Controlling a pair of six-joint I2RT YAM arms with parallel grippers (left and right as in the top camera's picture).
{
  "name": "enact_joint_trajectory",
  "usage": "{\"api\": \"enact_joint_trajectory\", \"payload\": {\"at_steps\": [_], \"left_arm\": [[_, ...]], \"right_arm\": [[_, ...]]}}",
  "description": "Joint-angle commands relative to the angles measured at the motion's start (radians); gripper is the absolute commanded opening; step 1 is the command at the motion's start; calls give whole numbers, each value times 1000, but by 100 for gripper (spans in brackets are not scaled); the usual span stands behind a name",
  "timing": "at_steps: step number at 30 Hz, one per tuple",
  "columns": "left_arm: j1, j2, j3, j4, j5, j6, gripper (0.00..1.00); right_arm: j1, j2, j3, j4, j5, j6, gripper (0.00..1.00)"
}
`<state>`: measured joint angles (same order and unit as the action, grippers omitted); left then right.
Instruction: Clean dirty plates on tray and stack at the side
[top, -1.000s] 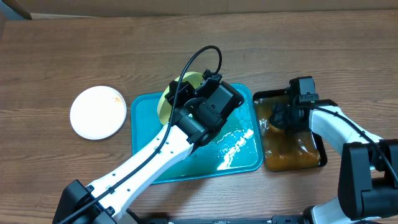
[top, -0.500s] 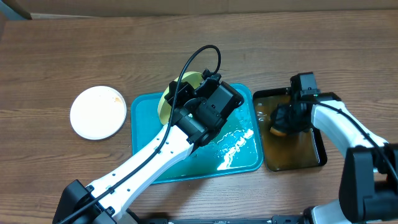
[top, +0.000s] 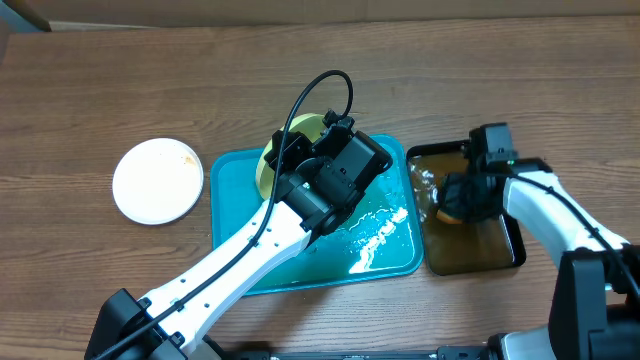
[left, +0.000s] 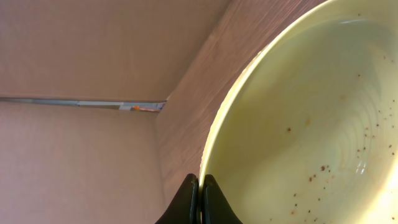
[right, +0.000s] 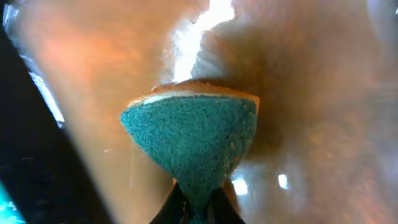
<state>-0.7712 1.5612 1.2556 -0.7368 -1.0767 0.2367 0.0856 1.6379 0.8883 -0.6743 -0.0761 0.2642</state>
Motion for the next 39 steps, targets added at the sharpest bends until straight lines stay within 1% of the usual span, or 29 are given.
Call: {"api": "enact_joint_trajectory", "payload": {"at_steps": [1,2,3,5,6,8,11,13,16,19,22,25,28,34,36,39], "left_arm": [[0,-24,5,0,-3,-35,4],[0,-24,5,0,-3,-35,4],[0,-24,5,0,-3,-35,4],[0,-24,5,0,-3,-35,4],[0,-24,5,0,-3,-35,4],[0,-24,5,-3,-3,-35,4],[0,-24,5,-10,-4,-36,4],[1,-24,5,-11,-4,-49,4],[13,-26,5,-19,-3,-105,4],[35,-38,5,-54,-3,-190,4],[68,-68,5,-108,3,-278,4],[126,-113,5,-164,85,-353,4],[217,-167,5,-211,187,-423,4],[458,-246,5,-225,323,-427,4],[545,-249,5,-225,406,-428,4],[695,-235,5,-224,576,-429,4]], "right_arm": [[-3,8,-51,67,7,-10,17],[-3,8,-60,97,7,-10,31],[-3,8,-64,116,7,-10,38],[-3,8,-57,137,6,-10,38],[-3,7,-51,135,6,-10,40],[-3,5,-23,105,3,-10,49],[-3,-14,40,33,4,-11,55],[-3,-39,93,-19,11,-11,56],[-3,-87,173,-87,23,-11,58],[-3,-135,238,-144,22,-11,61],[-1,-171,259,-188,19,-11,61],[-1,-179,259,-249,-20,-10,59],[-1,-178,257,-292,-23,-11,59],[-1,-178,257,-304,-23,-10,59],[-1,-178,257,-305,-23,-10,59],[-1,-178,257,-309,-23,-10,59]]}}
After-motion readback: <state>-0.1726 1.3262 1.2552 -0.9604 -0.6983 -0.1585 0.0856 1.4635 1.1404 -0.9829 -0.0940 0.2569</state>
